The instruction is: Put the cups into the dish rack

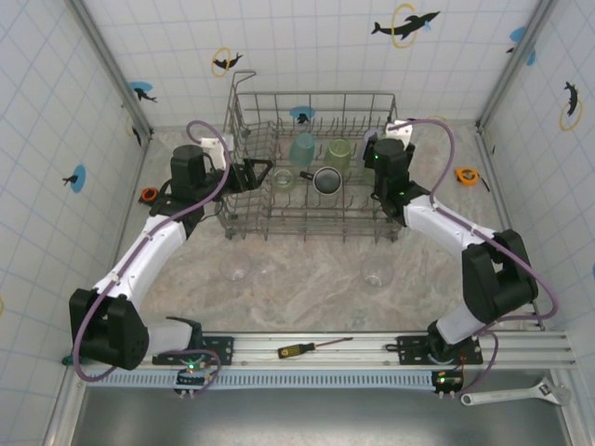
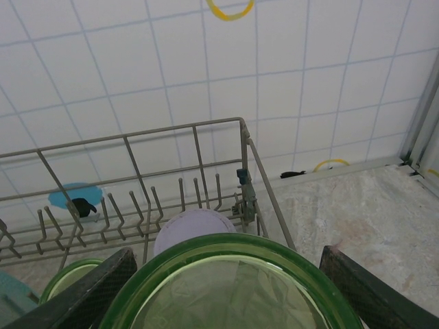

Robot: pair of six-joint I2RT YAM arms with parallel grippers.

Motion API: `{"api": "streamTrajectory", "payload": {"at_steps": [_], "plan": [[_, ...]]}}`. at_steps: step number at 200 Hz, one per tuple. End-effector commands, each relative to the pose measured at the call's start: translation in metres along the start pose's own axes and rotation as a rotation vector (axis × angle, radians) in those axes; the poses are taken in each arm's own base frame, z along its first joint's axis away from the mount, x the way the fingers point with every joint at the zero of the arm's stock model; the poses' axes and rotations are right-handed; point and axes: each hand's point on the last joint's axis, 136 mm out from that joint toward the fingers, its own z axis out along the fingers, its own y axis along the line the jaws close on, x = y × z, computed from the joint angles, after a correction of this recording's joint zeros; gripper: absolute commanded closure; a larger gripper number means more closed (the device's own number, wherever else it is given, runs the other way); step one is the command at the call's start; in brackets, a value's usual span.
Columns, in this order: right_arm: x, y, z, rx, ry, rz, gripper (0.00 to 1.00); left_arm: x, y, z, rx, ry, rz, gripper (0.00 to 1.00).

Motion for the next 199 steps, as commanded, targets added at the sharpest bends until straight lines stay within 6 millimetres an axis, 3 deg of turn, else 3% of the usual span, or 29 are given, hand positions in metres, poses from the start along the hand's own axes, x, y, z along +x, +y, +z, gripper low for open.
{"api": "streamTrajectory", "payload": {"at_steps": [1, 72, 174, 178, 199], "plan": [[-0.008, -0.001, 0.004, 0.013, -0.056, 0.02, 0.49, -0.003, -0.006, -0.001, 0.034, -0.01, 0.002, 0.02], [0.007, 0.004, 0.017, 0.017, -0.051, -0.027, 0.49, -0.002, -0.01, 0.0, 0.063, -0.002, -0.011, 0.03], [0.042, 0.015, 0.035, 0.031, -0.01, -0.066, 0.49, -0.003, -0.01, 0.0, 0.061, -0.006, -0.004, 0.02], [0.043, 0.015, 0.035, 0.033, -0.008, -0.067, 0.49, 0.006, -0.004, 0.002, 0.05, 0.01, -0.018, 0.03], [0.049, 0.017, 0.037, 0.037, 0.0, -0.069, 0.48, 0.007, -0.003, 0.002, 0.052, 0.014, -0.019, 0.02]]}}
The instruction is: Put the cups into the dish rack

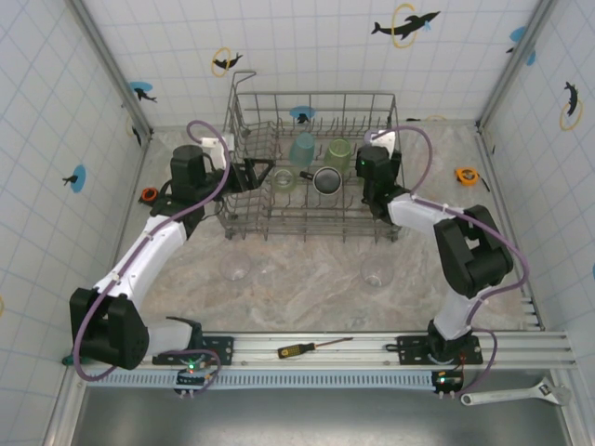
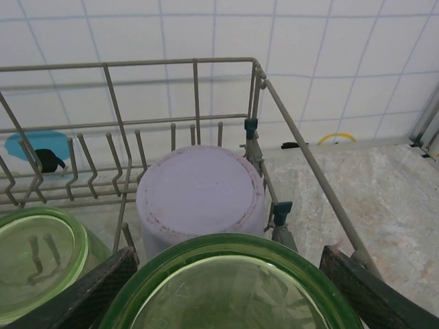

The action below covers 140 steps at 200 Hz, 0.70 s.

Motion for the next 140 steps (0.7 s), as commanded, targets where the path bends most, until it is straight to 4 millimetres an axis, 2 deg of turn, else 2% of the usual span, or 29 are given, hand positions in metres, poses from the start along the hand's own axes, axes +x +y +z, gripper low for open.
{"api": "streamTrajectory", "payload": {"at_steps": [1, 36, 76, 108, 140], "plan": [[-0.014, 0.004, 0.001, 0.016, -0.06, 0.039, 0.48, 0.006, 0.001, 0.001, 0.018, 0.013, -0.009, 0.02], [-0.004, 0.005, 0.005, 0.024, -0.04, 0.033, 0.41, 0.006, 0.0, 0.002, 0.022, 0.016, -0.012, 0.03], [0.0, 0.007, 0.005, 0.027, -0.027, 0.032, 0.24, 0.007, 0.001, 0.003, 0.023, 0.02, -0.016, 0.02], [-0.005, 0.006, 0.002, 0.031, -0.028, 0.041, 0.13, 0.007, 0.0, 0.003, 0.028, 0.021, -0.018, 0.02], [-0.018, 0.007, -0.005, 0.024, -0.032, 0.055, 0.06, 0.006, 0.0, 0.001, 0.023, 0.014, -0.012, 0.03]]}}
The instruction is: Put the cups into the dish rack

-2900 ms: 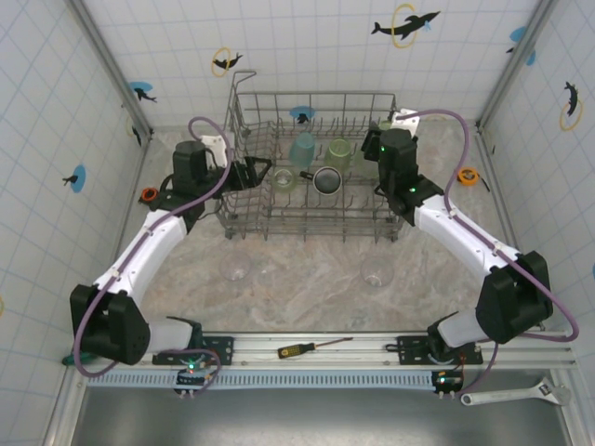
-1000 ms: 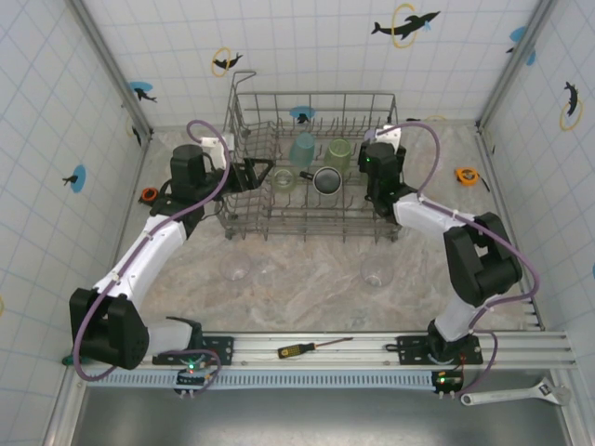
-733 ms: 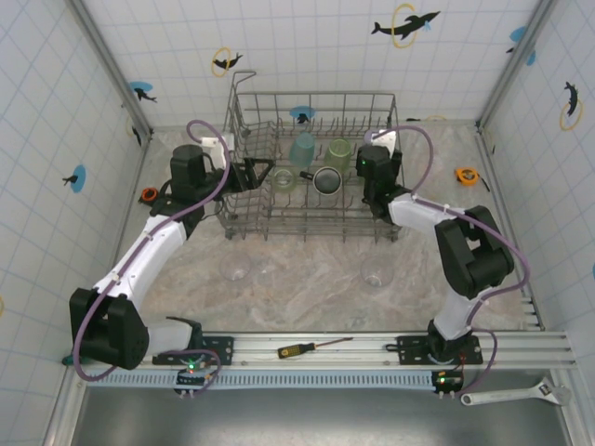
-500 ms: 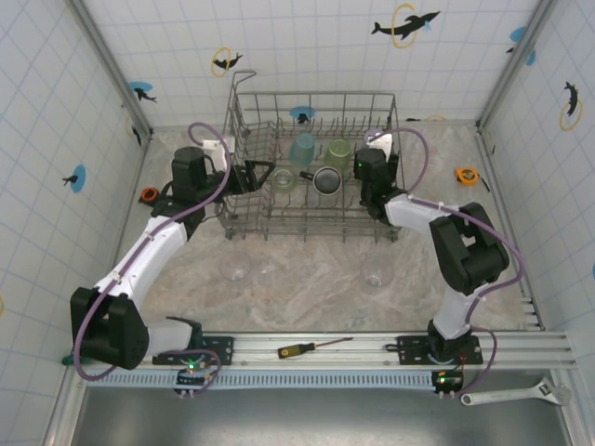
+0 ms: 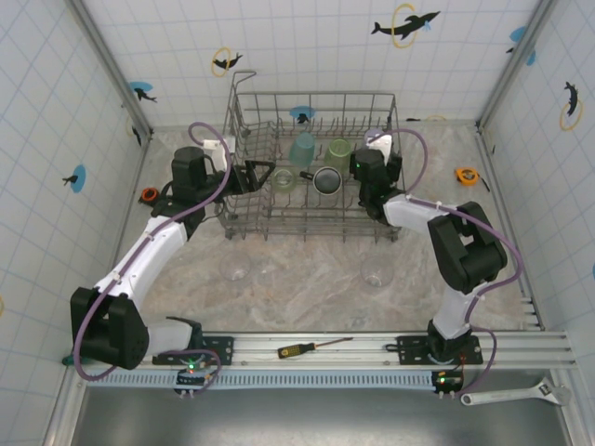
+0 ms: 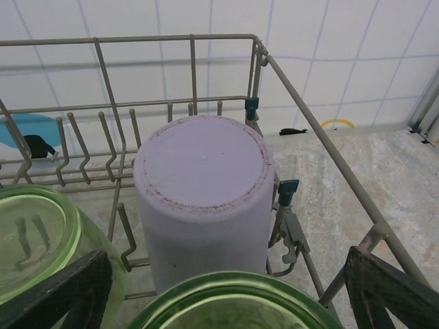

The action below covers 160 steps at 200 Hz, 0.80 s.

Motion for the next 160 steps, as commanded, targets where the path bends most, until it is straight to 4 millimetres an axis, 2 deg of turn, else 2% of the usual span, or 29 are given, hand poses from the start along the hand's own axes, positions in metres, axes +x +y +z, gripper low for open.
{"api": "streamTrajectory", "payload": {"at_steps": [1, 27, 49, 79, 119, 126, 128, 132, 160], "plan": [[-0.033, 0.003, -0.009, 0.001, -0.055, 0.06, 0.05, 0.002, 0.001, 0.001, 0.009, 0.001, -0.002, 0.02], [-0.054, 0.006, -0.021, -0.02, -0.072, 0.086, 0.0, 0.002, 0.002, 0.001, 0.004, 0.0, 0.0, 0.02], [-0.072, 0.006, -0.03, -0.034, -0.07, 0.108, 0.0, 0.0, 0.004, 0.001, -0.011, -0.007, 0.015, 0.02], [-0.085, 0.004, -0.044, -0.063, -0.045, 0.132, 0.0, 0.0, 0.023, -0.003, -0.122, -0.015, 0.043, 0.02], [-0.095, -0.001, -0.067, -0.117, 0.0, 0.179, 0.0, 0.0, 0.037, -0.006, -0.204, -0.024, 0.062, 0.02], [-0.089, -0.004, -0.072, -0.12, 0.027, 0.173, 0.0, 0.0, 0.04, -0.007, -0.223, -0.023, 0.064, 0.02], [-0.089, -0.004, -0.074, -0.125, 0.029, 0.175, 0.0, -0.01, 0.034, -0.008, -0.218, -0.043, 0.077, 0.02], [-0.089, -0.005, -0.077, -0.133, 0.035, 0.181, 0.0, -0.013, 0.034, -0.009, -0.223, -0.052, 0.082, 0.02], [-0.083, -0.011, -0.098, -0.182, 0.076, 0.218, 0.0, -0.017, 0.036, -0.013, -0.257, -0.065, 0.107, 0.02]]}}
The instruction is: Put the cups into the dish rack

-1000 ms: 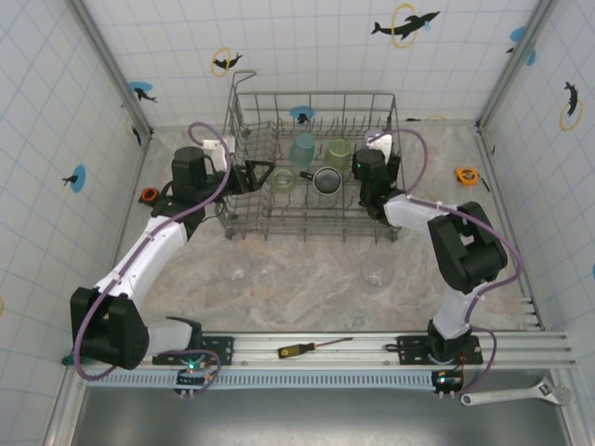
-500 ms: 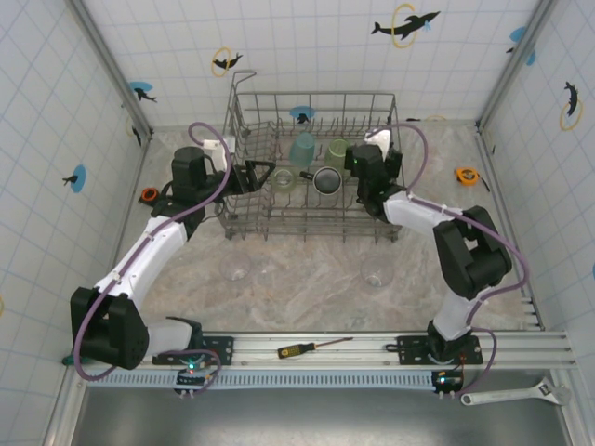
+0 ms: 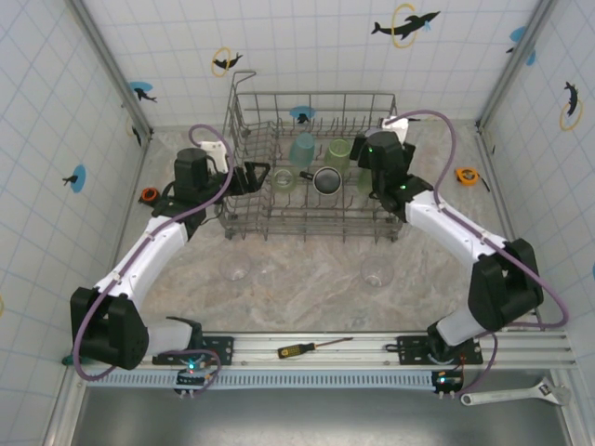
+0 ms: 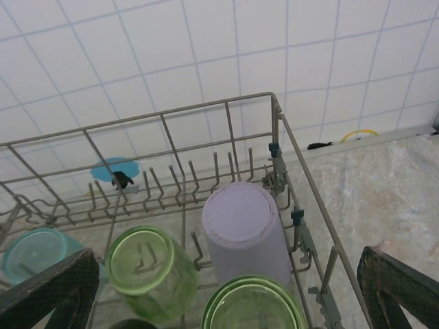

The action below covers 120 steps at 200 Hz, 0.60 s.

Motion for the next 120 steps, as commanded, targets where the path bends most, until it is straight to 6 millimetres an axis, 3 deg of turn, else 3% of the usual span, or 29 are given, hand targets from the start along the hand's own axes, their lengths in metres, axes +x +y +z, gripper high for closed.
{"api": "streamTrajectory", "payload": {"at_steps": [1, 51, 87, 120], "plan": [[0.002, -0.004, -0.025, -0.048, 0.047, 0.056, 0.0, -0.017, 0.01, -0.009, -0.093, -0.043, 0.048, 0.02], [0.022, -0.018, -0.052, -0.073, 0.121, 0.061, 0.0, -0.035, 0.006, -0.035, -0.179, -0.06, 0.06, 0.02], [0.038, -0.021, -0.059, -0.097, 0.157, 0.062, 0.0, -0.048, -0.004, -0.055, -0.213, -0.054, 0.055, 0.02], [0.046, -0.021, -0.061, -0.111, 0.189, 0.032, 0.0, -0.043, 0.014, -0.069, -0.349, 0.001, 0.04, 0.02]]}}
